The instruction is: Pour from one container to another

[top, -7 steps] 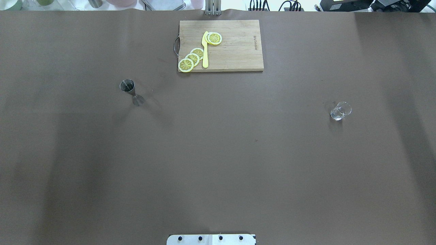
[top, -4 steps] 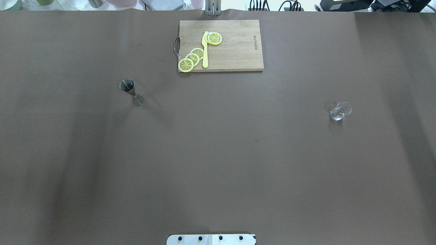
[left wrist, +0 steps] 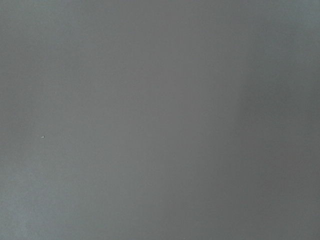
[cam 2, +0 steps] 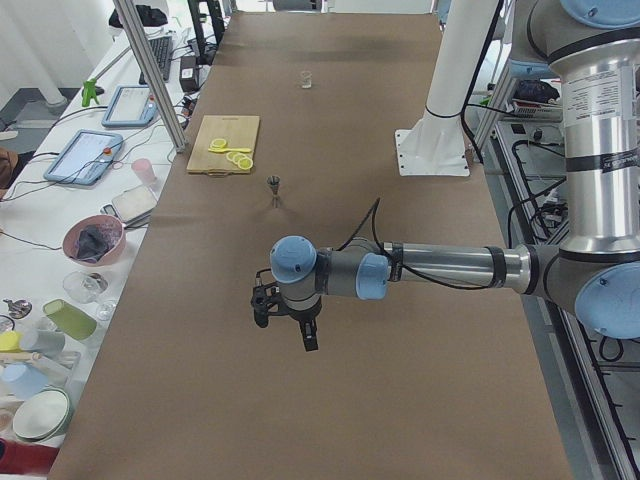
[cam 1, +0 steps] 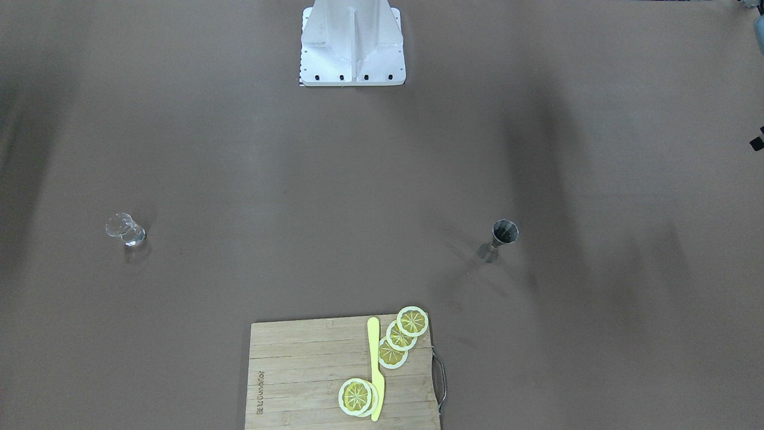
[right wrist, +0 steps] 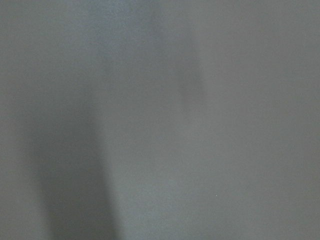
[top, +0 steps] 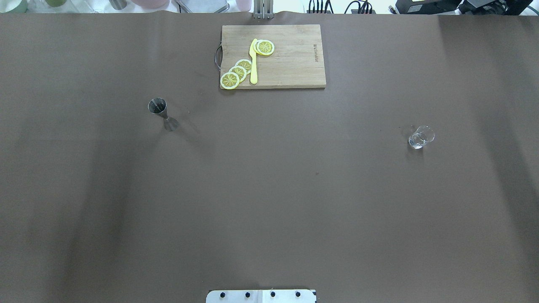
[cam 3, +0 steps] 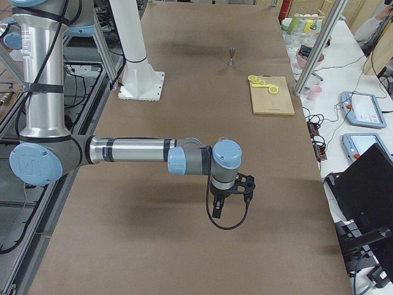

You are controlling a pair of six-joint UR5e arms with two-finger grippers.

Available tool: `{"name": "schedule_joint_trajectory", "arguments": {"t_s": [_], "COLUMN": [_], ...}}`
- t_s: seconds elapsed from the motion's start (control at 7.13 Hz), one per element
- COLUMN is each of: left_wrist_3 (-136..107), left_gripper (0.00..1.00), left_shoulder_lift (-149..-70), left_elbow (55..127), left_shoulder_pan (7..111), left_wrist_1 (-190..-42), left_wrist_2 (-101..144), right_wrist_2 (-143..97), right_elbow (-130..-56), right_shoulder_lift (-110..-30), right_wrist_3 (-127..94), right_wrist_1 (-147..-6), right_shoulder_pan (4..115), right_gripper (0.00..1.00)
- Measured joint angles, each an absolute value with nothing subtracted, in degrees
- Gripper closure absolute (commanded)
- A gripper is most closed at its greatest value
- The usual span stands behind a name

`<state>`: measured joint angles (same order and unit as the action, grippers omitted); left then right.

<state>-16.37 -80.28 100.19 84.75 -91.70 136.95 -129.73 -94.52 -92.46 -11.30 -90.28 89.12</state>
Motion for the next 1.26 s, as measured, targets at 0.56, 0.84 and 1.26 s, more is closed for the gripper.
{"name": "schedule_joint_trajectory", "arguments": {"t_s": [0.56, 0.84, 1.26], "left_wrist_3": [-16.9, -17.1, -17.2], "left_gripper": [0.01, 0.01, 0.01], "left_shoulder_lift": [-81.1, -80.3, -79.2], "left_elbow": [100.9, 101.0, 101.1], "left_shoulder_pan": [84.5, 84.8, 85.0], "left_wrist_1": [-91.5, -91.3, -91.3], "left_wrist_2": [137.5, 137.5, 137.5], "right_wrist_2": [-130.4, -130.8, -130.9], "right_elbow": [-94.6, -94.7, -94.7], "right_shoulder_lift": [-92.5, -92.7, -92.8], "right_wrist_3": [-11.3, -11.3, -11.3], "right_wrist_1": [-90.3, -90.3, -90.3], "right_shoulder_pan": [89.1, 89.1, 89.1], "right_gripper": [0.00, 0.00, 0.00]}}
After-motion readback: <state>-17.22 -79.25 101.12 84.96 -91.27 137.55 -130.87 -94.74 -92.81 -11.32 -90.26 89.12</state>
